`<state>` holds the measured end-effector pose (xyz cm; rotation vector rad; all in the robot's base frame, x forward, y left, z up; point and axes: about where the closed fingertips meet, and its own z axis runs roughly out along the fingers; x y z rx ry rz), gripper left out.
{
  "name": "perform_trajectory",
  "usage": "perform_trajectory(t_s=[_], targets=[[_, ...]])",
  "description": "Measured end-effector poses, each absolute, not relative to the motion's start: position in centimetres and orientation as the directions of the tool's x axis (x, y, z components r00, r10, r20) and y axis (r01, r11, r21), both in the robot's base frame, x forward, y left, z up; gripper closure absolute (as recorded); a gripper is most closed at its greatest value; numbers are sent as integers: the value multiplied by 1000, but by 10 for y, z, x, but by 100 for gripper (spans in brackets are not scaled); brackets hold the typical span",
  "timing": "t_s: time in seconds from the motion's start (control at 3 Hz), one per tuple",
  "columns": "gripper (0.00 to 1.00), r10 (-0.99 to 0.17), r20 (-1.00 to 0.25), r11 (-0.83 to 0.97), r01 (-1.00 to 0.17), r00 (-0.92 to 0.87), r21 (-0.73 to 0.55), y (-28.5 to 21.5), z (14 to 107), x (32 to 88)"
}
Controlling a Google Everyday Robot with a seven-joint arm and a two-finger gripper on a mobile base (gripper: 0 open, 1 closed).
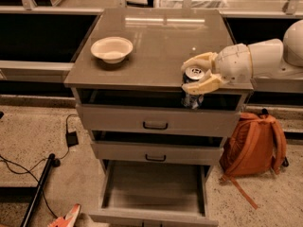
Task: Pick pepsi can from bottom drawer and place on counter
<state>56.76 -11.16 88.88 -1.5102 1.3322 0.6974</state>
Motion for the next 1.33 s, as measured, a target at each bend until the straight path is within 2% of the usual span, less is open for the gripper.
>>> perform_trajectory(t_s=[0.33,0.67,1.33], targets=[[100,-368,-912,123,-962,183,-243,-103,904,599],[100,-374,-910,158,-955,176,-250,-103,918,617],[100,-429,-893,269,-925,132,-267,-109,935,652]])
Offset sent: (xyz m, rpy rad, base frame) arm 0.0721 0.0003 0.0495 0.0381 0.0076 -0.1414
